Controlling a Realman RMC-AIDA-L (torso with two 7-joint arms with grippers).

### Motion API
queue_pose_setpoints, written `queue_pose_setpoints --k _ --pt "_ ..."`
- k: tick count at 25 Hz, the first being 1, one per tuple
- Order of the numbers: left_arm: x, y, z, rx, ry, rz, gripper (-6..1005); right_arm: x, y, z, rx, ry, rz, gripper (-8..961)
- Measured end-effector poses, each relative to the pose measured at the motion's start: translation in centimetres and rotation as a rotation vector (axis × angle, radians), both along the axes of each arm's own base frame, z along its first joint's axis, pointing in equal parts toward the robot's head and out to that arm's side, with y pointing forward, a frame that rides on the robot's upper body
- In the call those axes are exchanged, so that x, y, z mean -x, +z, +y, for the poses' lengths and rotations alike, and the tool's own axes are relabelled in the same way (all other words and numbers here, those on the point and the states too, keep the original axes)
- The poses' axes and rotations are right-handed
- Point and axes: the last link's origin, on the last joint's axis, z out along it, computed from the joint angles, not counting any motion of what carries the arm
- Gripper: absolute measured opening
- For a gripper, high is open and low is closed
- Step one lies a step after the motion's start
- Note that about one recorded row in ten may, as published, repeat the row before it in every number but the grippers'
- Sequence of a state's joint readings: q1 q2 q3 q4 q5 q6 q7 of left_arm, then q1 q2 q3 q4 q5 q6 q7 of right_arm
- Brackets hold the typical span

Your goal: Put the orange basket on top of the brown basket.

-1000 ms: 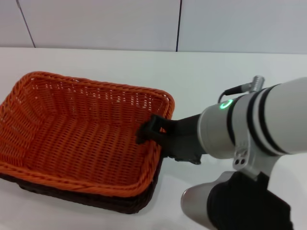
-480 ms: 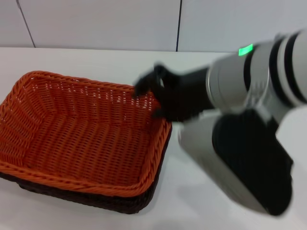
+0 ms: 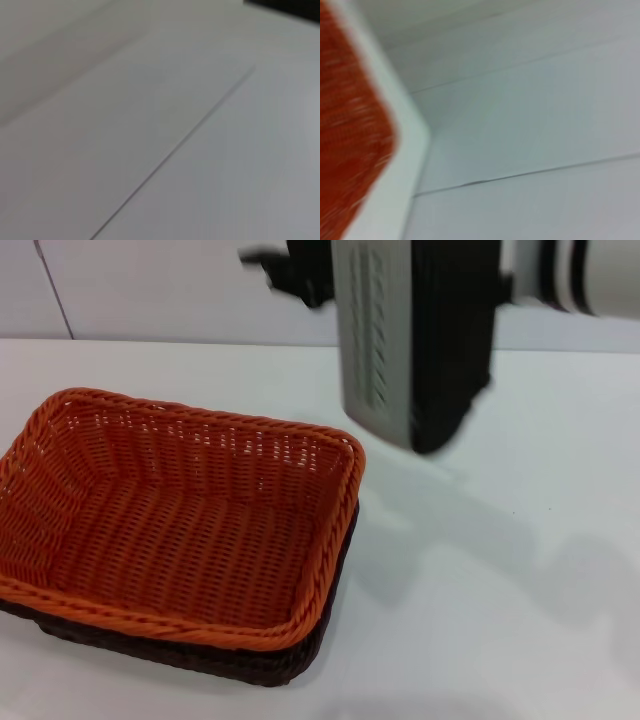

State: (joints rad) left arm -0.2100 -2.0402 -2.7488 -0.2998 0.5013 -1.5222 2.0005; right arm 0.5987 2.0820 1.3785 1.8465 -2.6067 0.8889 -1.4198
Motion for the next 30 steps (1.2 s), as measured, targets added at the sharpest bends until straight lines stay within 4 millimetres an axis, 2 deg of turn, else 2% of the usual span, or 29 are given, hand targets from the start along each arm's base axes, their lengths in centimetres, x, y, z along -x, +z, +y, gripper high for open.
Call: queue_pose_setpoints --k 2,4,5,9,10,13,19,21,23,24,25,28,29,30 --pt "0.3 0.0 0.1 0.038 0.013 0.010 798 0.4 -0.1 0.9 -0.002 -0.030 0.145 471" --pt "0.7 0.1 0.9 0.165 0.037 0.066 798 0.8 -0.4 1.8 0.013 -0.061 0.357 471" --pt "0.7 0.1 0.9 0.165 0.037 0.066 798 0.8 -0.4 1.8 0.013 -0.061 0.357 471" --pt "0.1 0.9 2.1 0.243 0.024 0.152 799 0.0 -1.2 2.0 -0.073 -0.025 0.571 471" --pt "0.1 0.9 2.1 0.243 0.024 0.152 799 0.0 -1.2 2.0 -0.073 -0.025 0.571 470" --pt "-0.1 1.3 2.4 0.247 0.016 0.168 799 -0.7 -0.5 2.2 -0.150 -0.013 0.721 470" --pt "0.0 1.2 2.9 0.249 0.046 0.152 798 -3.4 1.3 3.9 -0.275 -0.118 1.001 471" --pt "0.2 1.2 3.0 0.244 0.056 0.140 798 -4.0 1.5 4.0 -0.298 -0.139 1.045 471" --pt "0.2 1.2 3.0 0.246 0.057 0.142 798 -5.1 1.7 3.9 -0.329 -0.184 1.110 471" --pt "0.2 1.2 3.0 0.246 0.057 0.142 798 -6.6 1.8 3.6 -0.365 -0.231 1.166 471" --pt "0.2 1.2 3.0 0.246 0.057 0.142 798 -6.6 1.8 3.6 -0.365 -0.231 1.166 471" --pt "0.3 1.4 2.9 0.248 0.061 0.149 798 -8.8 1.5 2.9 -0.425 -0.285 1.205 470" --pt "0.3 1.4 2.9 0.248 0.062 0.150 798 -10.3 1.0 2.2 -0.466 -0.313 1.219 470" --pt "0.3 1.4 2.9 0.248 0.062 0.150 799 -10.3 1.0 2.2 -0.466 -0.313 1.219 470"
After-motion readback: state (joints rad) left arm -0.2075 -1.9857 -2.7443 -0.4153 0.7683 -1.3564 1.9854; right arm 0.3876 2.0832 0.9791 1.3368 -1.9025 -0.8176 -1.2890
